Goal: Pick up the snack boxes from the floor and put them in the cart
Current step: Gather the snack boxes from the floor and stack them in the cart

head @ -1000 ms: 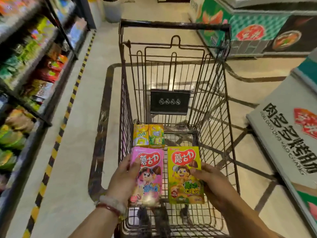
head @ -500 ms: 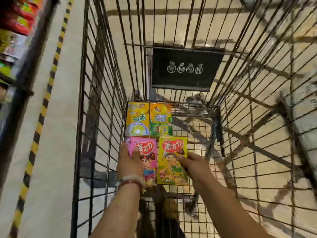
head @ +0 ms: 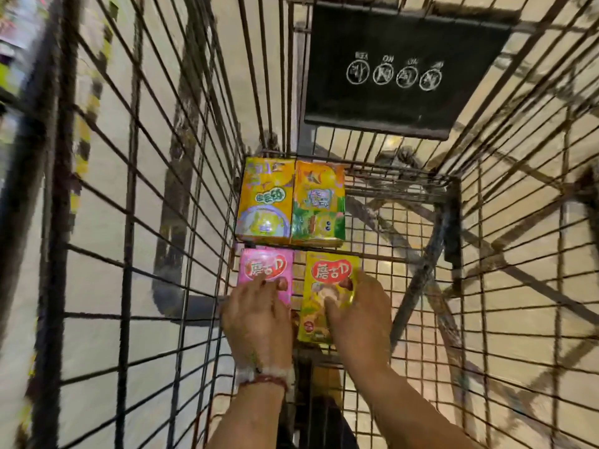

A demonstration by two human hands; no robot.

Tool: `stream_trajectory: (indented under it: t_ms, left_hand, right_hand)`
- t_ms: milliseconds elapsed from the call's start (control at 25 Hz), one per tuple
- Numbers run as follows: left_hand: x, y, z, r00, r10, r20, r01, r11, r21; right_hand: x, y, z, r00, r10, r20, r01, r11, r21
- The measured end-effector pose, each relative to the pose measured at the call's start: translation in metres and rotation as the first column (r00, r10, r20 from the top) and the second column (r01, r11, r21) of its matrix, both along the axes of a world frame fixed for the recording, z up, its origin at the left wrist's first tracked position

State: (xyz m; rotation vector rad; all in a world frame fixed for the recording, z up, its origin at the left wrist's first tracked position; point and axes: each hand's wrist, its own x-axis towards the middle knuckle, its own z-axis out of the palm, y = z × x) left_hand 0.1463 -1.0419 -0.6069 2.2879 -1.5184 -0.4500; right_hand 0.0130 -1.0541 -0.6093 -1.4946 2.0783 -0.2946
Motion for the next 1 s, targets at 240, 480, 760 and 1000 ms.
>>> stream_trajectory:
  t_ms: [240,480,760,1000]
  left_hand:
    - [0.005,-0.004,-0.011,0.975,-0.212,0.063,0.189,0.947,0.258]
    - [0.013,-0.017,0.002,0.985,-0.173,0.021,0.155,0.927,0.341]
    - [0.004,-0.039,0.045,0.987,-0.159,-0.033,0.158,0.892,0.424]
    - [0.003,-0.074,0.191,0.952,-0.284,-0.113,0.3,0.939,0.166]
  right_hand:
    - [0.028,-0.005,-0.018,0.841,0.512,-0.176,-0.527,0.848,-0.053]
    - [0.043,-0.019,-0.017,0.805,0.546,-0.232,-0.558,0.83,0.014]
    - [0.039,-0.047,0.025,0.725,0.672,-0.148,-0.656,0.74,0.147]
    - [0.027,-0.077,0.193,0.764,0.587,-0.268,-0.623,0.78,-0.067]
